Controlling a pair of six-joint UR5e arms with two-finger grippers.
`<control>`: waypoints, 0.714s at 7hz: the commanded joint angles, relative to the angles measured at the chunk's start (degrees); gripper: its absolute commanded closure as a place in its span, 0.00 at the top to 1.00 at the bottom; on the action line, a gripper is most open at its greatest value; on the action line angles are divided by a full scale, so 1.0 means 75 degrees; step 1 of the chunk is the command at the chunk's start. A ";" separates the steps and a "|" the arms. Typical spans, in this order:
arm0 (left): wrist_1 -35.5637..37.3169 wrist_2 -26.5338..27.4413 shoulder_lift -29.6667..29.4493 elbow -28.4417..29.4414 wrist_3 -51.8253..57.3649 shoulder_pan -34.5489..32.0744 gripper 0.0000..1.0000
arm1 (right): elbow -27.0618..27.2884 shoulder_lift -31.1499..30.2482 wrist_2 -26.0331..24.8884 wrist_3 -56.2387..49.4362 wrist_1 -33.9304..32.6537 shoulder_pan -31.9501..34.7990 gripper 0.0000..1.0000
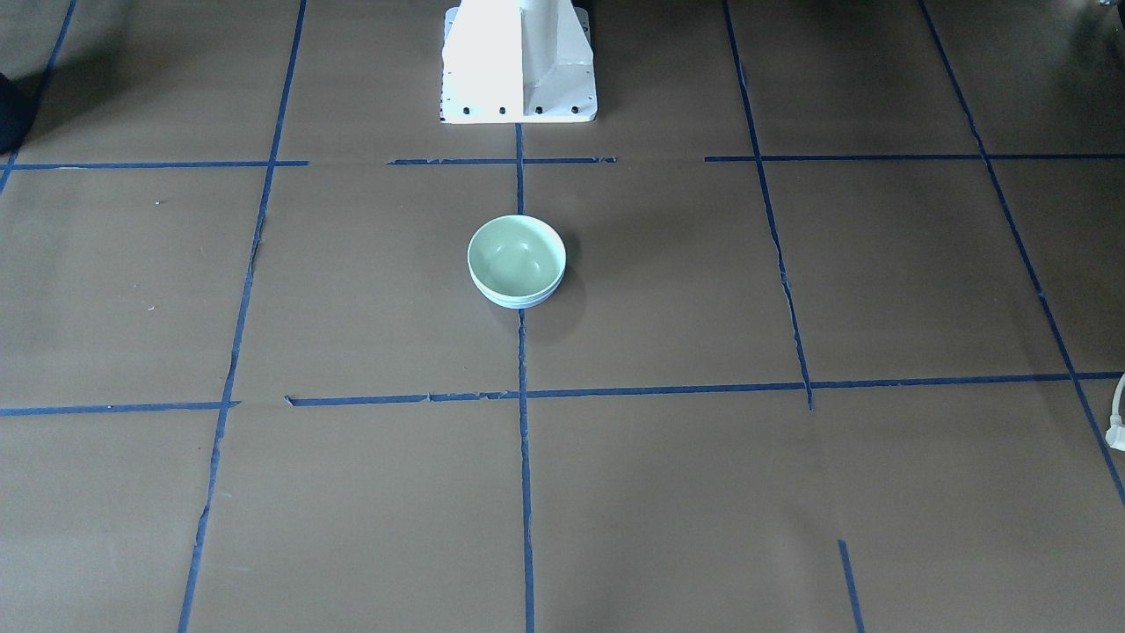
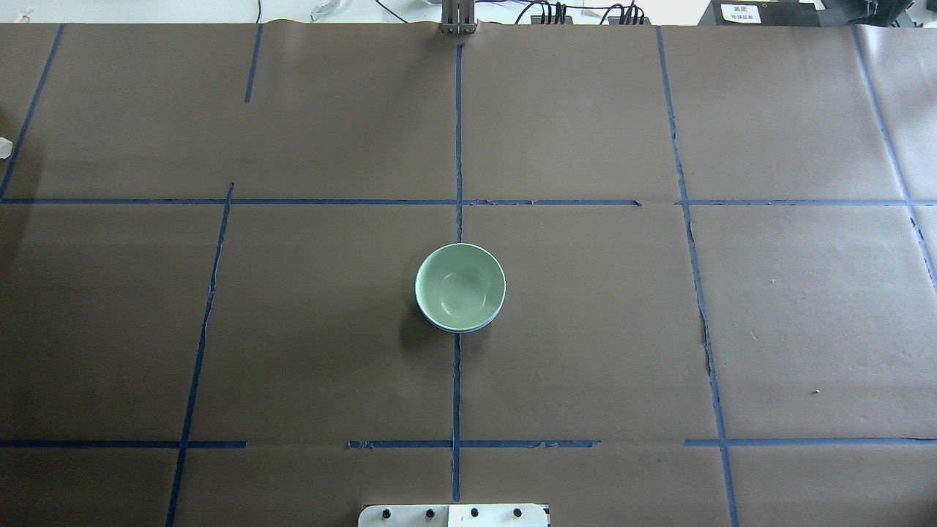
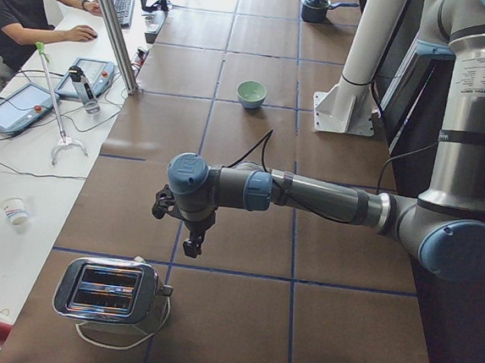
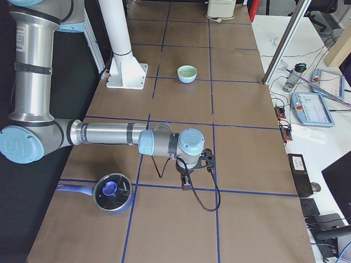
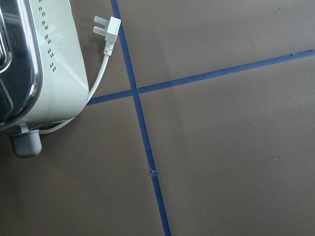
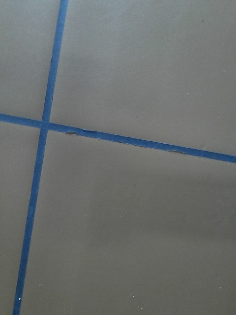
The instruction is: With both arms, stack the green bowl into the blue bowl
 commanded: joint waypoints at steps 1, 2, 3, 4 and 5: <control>0.0001 0.0109 0.0024 0.0130 -0.0102 0.0012 1.00 | 0.0001 0.0000 -0.0007 0.0039 0.0021 0.0000 1.00; 0.0013 0.0237 0.0035 0.0166 -0.0114 0.0012 1.00 | 0.0001 0.0000 -0.0019 0.0039 0.0021 0.0000 1.00; 0.0025 0.0482 0.0024 0.0167 -0.0451 0.0023 1.00 | 0.0001 -0.0012 -0.0019 0.0039 0.0021 0.0000 1.00; 0.0014 0.0484 0.0024 0.0167 -0.0721 0.0023 1.00 | 0.0001 -0.0012 -0.0019 0.0028 0.0021 0.0000 1.00; 0.0014 0.0473 0.0035 0.0167 -0.0724 0.0023 1.00 | 0.0001 -0.0024 -0.0007 0.0039 0.0033 0.0000 1.00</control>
